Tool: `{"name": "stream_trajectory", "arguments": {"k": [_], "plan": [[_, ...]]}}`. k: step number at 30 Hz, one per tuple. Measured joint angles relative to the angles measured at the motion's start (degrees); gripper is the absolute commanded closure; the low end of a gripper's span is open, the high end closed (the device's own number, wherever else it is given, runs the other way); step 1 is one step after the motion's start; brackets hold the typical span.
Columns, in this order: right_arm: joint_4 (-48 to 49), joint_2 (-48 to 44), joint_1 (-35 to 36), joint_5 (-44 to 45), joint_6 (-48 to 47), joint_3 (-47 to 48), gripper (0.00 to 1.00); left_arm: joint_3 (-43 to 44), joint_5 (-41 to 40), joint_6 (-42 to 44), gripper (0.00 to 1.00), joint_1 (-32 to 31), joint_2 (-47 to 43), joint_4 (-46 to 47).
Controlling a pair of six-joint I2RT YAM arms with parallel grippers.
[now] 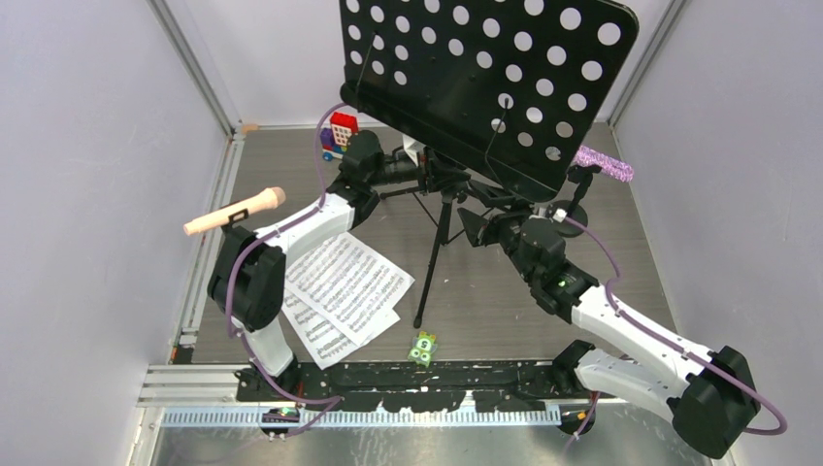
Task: Pack up the instrument practice props
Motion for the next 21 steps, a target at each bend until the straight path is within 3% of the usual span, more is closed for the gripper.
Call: {"name": "stream_trajectory", "arguments": {"k": [4,13,21], "plan": [[-1.44,0.63,-0.07,-0.04,0.02,1.09,0.24,0.02,0.0,0.02,1.0,0.0,-0.02,-0.09],[-4.15,2.78,-1.2,-0.15,-1.55,1.88,0.52,0.07,0.02,0.04,1.0,0.0,-0.02,-0.17],[-2.71,5.22,-1.9,-1.16,-1.38,1.88,0.58,0.09,0.02,0.04,1.0,0.0,-0.02,-0.2]]}}
